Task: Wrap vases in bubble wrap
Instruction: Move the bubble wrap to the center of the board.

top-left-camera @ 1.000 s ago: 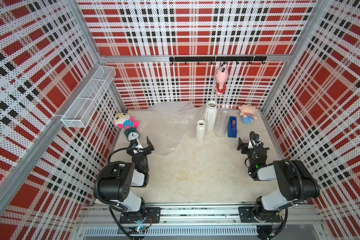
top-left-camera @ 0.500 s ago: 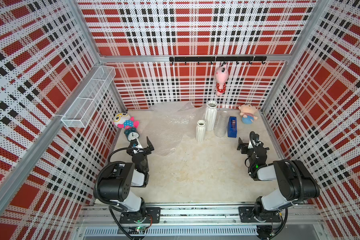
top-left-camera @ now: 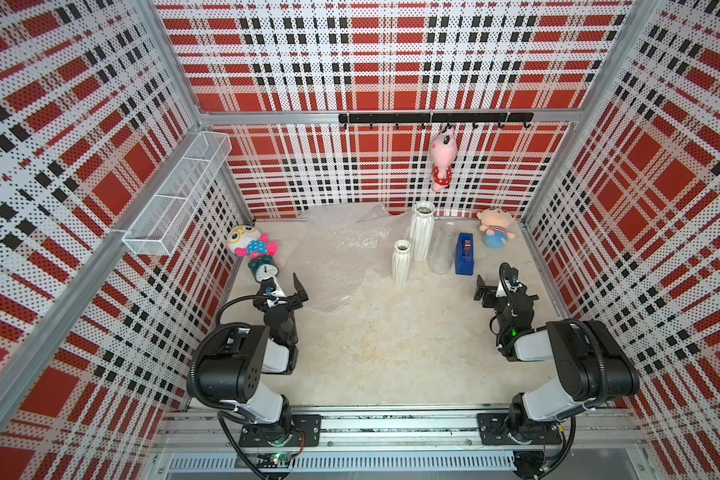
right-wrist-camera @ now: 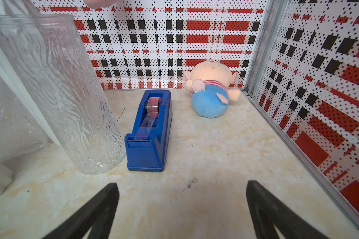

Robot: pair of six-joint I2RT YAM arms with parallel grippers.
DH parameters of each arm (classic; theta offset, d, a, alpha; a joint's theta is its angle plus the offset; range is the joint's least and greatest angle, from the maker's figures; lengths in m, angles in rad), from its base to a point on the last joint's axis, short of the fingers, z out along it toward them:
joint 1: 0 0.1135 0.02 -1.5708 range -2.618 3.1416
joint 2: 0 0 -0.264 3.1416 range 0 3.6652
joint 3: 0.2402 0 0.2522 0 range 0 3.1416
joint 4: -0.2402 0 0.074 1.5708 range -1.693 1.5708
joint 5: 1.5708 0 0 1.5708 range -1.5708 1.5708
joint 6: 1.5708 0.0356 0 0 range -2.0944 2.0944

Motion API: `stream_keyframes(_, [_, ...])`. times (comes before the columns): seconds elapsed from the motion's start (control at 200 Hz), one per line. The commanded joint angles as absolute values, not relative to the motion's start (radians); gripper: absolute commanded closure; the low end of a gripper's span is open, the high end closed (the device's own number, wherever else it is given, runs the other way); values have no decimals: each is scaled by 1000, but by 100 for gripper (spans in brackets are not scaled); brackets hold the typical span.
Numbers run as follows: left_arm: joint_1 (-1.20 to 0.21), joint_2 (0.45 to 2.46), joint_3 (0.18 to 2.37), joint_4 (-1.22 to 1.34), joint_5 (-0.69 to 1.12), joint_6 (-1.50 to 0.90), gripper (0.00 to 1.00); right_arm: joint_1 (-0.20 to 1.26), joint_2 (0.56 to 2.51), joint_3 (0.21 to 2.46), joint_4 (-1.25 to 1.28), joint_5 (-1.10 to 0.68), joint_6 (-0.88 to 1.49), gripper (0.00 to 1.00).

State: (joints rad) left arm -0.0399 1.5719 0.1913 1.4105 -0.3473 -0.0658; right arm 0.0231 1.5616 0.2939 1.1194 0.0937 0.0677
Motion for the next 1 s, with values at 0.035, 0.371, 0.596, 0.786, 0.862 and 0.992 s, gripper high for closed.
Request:
stream_keyframes(0.035, [-38, 1561, 191, 1430, -324, -50, 2, 29, 1567, 293, 1150, 91, 59, 0])
stream_keyframes(0.371, [-419, 1105, 248, 1181, -863, 55, 2, 30, 1169, 355, 754, 37, 123, 0])
stream_keyframes(0.596, [-343, 902, 628, 189, -737, -689, 2, 29, 918, 622, 109, 60, 514, 0])
stream_keyframes(0.786, [-84, 931, 558, 194, -218, -702, 2, 18, 893, 596, -8, -15, 588, 0])
stream_keyframes(0.862, [-168, 1016, 603, 107, -313, -644, 2, 19, 890, 590, -37, -17, 581, 0])
stream_keyframes(0.992, [-395, 1212, 735, -1, -466, -552, 2, 21, 898, 578, -52, -45, 576, 0])
